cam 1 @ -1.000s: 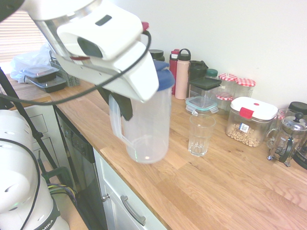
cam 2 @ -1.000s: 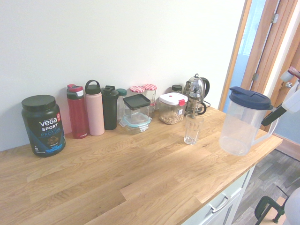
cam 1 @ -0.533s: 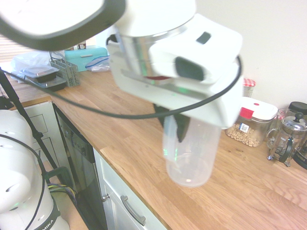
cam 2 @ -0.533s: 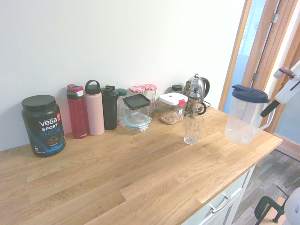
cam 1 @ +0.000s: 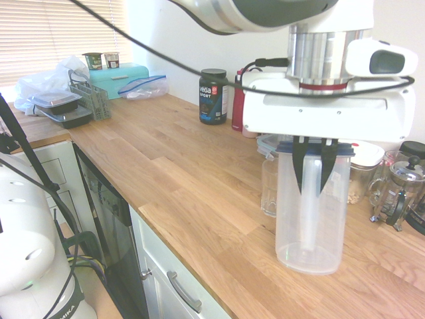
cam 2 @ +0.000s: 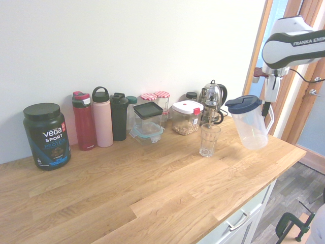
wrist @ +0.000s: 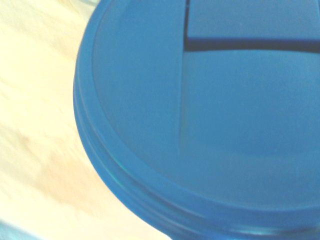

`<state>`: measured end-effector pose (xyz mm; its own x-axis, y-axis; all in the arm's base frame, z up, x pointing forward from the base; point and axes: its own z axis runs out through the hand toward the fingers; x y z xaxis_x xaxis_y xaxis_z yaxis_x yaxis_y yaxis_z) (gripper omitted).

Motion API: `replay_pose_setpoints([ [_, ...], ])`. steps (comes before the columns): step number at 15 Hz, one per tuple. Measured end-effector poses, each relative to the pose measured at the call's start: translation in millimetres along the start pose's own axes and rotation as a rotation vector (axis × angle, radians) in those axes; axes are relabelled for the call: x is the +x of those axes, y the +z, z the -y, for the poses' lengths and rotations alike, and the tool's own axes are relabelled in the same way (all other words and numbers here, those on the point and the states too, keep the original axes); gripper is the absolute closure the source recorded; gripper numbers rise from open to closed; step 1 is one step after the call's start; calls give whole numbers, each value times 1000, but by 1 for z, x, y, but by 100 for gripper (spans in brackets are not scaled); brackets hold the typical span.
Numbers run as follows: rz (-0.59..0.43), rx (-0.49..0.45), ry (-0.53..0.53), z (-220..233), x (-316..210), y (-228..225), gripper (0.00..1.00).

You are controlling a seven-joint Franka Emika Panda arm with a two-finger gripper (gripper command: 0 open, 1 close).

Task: Pour me some water

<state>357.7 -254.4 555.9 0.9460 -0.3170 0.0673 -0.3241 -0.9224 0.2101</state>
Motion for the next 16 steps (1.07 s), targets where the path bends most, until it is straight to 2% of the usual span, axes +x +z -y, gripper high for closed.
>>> replay_pose_setpoints([
  [3, 49, -176, -124, 44, 6, -19, 100],
  [6, 89, -338, -199, 63, 4, -30, 100],
  [10, 106, -400, -227, 86, 11, -38, 100],
  [16, 167, -484, -229, 100, 35, -19, 100],
])
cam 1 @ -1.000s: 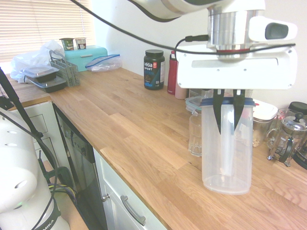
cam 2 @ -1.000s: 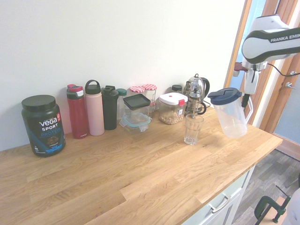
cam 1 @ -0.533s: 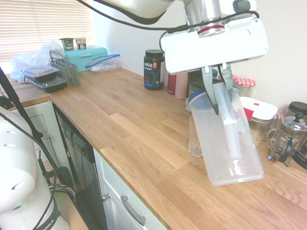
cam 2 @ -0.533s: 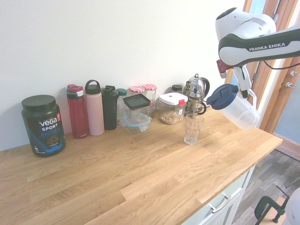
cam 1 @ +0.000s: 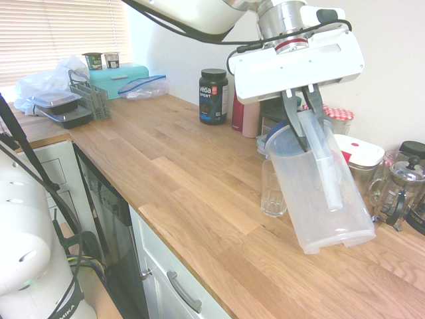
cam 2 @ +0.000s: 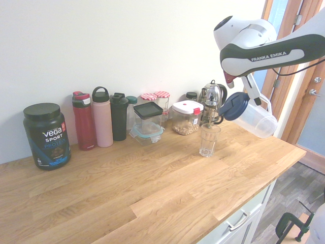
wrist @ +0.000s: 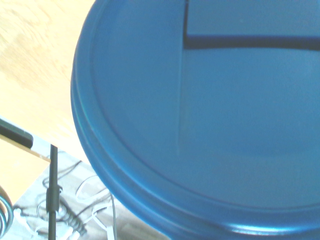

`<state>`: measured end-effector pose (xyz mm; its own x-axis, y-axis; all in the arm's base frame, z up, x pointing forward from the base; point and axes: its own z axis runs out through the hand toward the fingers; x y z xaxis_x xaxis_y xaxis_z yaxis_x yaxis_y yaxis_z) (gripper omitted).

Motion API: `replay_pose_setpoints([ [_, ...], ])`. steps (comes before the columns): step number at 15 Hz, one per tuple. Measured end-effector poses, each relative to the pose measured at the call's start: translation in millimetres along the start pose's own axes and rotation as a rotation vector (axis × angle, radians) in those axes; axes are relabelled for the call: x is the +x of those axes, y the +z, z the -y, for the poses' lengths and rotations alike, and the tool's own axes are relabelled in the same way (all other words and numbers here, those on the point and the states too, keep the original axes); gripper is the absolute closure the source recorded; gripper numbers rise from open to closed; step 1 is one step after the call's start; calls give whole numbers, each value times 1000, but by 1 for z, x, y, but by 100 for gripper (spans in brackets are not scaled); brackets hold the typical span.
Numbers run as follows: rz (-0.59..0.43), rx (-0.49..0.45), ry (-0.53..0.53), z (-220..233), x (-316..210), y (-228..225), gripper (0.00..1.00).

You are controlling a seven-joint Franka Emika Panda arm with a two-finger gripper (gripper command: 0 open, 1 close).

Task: Pour me some water

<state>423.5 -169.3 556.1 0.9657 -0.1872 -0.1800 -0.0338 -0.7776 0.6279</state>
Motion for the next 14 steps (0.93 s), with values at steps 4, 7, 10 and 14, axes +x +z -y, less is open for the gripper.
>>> replay_pose_setpoints([
  [4, 8, -32, -12, 9, 1, -6, 100],
  [7, 16, -37, -14, 11, 2, -4, 100],
  [10, 29, -39, -17, 17, 6, 1, 100],
  [14, 25, -37, -11, 19, 10, 4, 100],
])
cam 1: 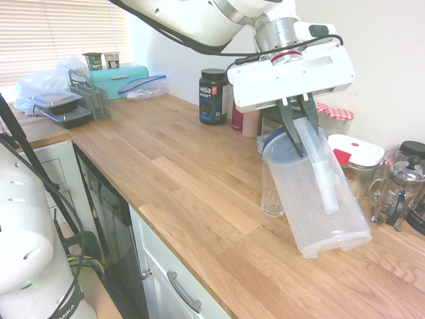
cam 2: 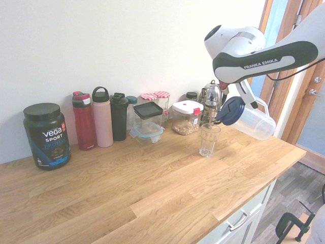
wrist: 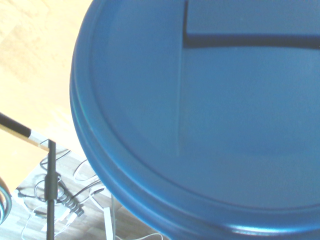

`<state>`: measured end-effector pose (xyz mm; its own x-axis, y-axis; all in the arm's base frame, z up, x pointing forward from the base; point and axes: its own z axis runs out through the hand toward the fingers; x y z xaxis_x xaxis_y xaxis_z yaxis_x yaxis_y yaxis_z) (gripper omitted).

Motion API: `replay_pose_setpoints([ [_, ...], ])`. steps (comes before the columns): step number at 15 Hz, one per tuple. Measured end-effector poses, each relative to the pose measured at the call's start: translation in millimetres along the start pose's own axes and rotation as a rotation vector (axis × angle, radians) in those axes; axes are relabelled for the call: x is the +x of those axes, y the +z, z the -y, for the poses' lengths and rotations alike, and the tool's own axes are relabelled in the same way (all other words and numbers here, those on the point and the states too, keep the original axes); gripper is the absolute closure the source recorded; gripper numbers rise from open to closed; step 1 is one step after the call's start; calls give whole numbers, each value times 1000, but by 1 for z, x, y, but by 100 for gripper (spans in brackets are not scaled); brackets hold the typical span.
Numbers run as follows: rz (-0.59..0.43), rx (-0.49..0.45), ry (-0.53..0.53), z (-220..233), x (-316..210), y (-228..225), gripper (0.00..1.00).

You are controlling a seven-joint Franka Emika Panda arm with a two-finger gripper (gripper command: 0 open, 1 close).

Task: Pour me some water

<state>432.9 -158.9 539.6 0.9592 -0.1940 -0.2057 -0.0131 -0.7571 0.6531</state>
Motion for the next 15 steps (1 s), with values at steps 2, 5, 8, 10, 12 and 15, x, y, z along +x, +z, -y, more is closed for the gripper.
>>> replay_pose_setpoints([
  [2, -23, 41, 29, -14, -5, -2, 100],
  [5, -92, 177, 109, -70, -47, -1, 100],
  [8, -141, 348, 215, -105, -87, 6, 100],
  [10, -145, 456, 284, -115, -95, 19, 100],
  [12, -145, 557, 360, -119, -96, 39, 100],
  [15, -169, 681, 488, -103, -86, 66, 100],
])
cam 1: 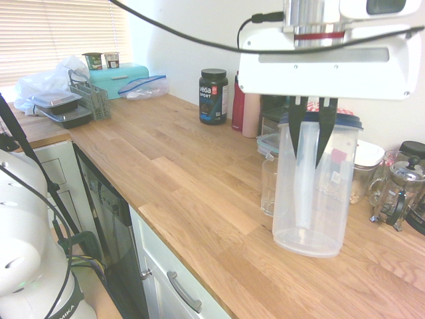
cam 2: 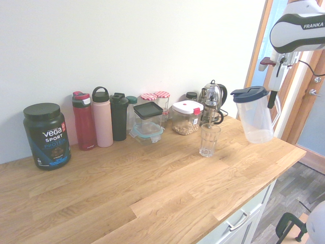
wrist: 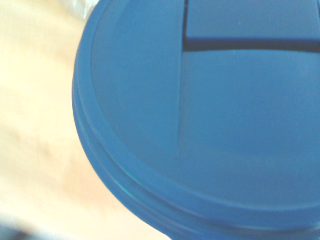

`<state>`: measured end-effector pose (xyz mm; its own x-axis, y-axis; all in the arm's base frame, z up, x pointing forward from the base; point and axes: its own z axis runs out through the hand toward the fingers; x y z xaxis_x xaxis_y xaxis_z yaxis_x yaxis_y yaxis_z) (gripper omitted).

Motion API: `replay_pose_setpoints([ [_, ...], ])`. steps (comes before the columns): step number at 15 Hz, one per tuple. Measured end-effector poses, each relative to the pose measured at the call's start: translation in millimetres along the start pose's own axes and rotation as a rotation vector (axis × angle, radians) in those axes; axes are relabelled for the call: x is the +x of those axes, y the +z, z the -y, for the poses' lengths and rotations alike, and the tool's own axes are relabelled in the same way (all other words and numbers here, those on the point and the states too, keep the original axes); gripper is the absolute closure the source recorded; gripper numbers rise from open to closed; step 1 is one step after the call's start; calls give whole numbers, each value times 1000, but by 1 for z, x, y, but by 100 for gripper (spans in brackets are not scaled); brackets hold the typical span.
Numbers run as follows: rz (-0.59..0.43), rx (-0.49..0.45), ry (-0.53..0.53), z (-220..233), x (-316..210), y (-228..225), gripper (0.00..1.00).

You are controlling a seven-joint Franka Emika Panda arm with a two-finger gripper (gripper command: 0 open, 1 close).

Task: Pour me some water

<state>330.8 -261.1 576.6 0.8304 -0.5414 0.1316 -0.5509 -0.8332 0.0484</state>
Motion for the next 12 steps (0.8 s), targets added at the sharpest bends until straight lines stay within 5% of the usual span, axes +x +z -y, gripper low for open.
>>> replay_pose_setpoints([
  [6, -178, 155, 204, 5, 6, 36, 100],
  [12, -164, 182, 258, -1, -47, 76, 100],
])
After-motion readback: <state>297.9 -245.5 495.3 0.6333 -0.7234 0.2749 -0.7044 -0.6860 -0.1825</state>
